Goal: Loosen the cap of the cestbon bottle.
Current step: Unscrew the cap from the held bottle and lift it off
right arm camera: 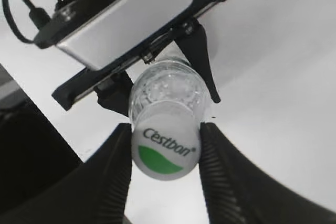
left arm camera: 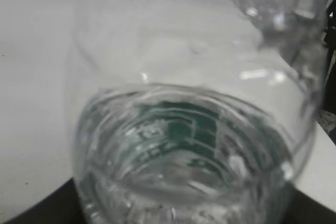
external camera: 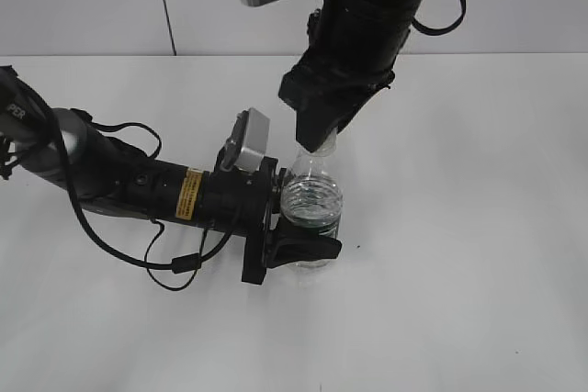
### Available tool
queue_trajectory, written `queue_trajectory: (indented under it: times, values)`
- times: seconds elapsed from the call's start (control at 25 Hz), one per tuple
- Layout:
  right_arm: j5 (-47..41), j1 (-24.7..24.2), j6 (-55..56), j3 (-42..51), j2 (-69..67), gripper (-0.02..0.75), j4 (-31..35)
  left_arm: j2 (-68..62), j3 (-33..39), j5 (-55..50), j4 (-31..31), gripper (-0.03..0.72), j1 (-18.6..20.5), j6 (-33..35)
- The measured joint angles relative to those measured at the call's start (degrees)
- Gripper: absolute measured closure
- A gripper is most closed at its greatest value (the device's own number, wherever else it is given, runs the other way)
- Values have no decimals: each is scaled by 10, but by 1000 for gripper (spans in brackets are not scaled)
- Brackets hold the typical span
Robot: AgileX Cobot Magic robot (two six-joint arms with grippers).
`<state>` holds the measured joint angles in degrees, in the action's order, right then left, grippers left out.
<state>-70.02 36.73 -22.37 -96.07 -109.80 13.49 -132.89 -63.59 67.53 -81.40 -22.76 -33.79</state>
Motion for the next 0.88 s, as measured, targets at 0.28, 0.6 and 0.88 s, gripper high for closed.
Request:
queue_trajectory:
  times: [0.28,0.6,0.88]
  values:
    - [-1,0,-181,-1,0,436,0,0,0,-2,-3,282,0,1]
    - [-1,0,-295,-1,0,437,0,0,0,-2,-7,282,0,1]
    - [-2,0,-335,-1,0,437,0,0,0,-3,-9,282,0,1]
